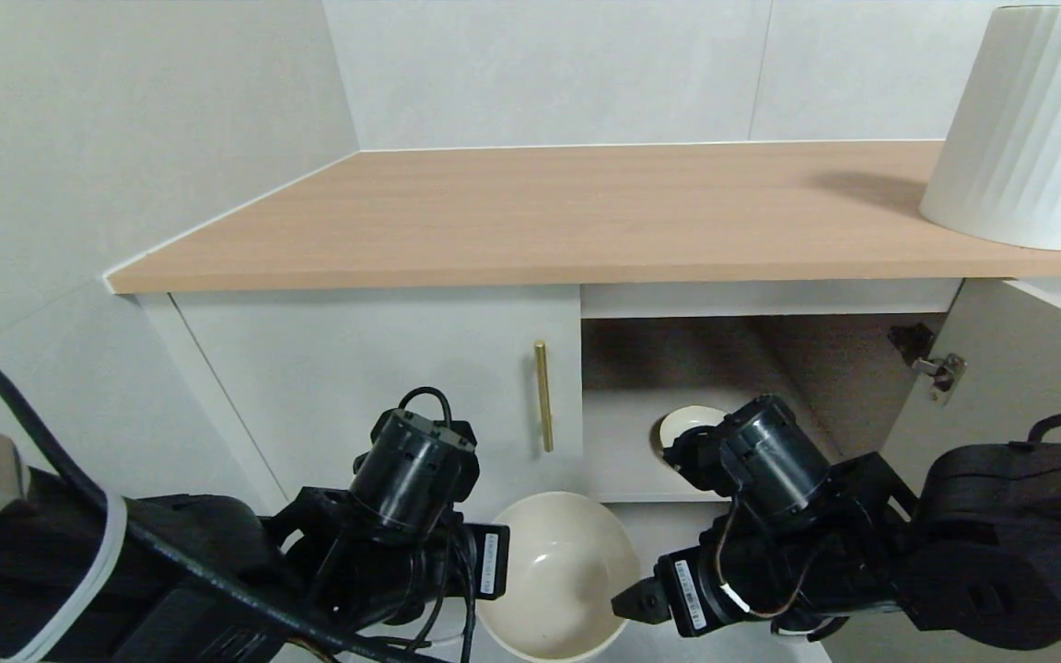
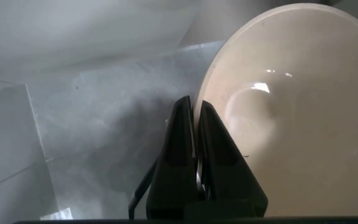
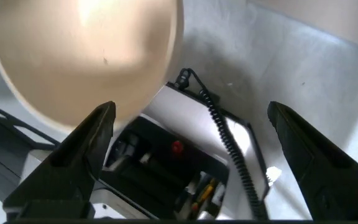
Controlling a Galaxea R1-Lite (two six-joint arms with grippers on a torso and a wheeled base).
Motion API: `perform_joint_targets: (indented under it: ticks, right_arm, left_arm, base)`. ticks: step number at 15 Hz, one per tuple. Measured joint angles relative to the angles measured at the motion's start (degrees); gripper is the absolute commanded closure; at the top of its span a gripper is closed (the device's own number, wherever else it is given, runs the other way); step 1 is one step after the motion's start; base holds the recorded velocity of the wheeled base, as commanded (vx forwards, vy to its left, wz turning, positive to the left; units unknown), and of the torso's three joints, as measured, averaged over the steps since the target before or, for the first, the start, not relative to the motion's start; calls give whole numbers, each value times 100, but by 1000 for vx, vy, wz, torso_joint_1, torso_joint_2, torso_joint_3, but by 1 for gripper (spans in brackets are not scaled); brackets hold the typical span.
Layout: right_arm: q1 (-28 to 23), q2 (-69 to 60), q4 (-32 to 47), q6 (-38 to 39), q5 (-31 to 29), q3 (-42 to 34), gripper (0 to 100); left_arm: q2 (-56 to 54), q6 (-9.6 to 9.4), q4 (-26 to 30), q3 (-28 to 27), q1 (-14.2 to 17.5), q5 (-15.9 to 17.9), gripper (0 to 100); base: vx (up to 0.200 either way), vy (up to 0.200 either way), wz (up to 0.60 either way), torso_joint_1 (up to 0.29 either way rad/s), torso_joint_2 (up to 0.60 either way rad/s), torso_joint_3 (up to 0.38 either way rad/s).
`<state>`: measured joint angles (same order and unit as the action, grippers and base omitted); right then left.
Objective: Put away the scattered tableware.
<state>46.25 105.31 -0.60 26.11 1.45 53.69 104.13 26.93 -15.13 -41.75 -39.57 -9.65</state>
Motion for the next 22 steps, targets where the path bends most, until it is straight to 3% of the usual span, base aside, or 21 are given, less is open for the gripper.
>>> perform_joint_targets:
  ticks: [8,9,22]
  right_arm:
    - [-13,428,-334,539,-484,297,0]
    - [-20,469,-336,574,-489,319,100]
    - [-22,571,-339,561,-479,301,100]
  left_arm:
    - [-20,-17,-13,85,-122,0,100]
    - [-28,-16,-13,85,-133,0,100]
    - [-11,-5,-6,90,-157,9,100]
  base:
    - [0,0,0,0,0,0]
    - [0,0,0,0,0,0]
    - [0,0,0,0,0,0]
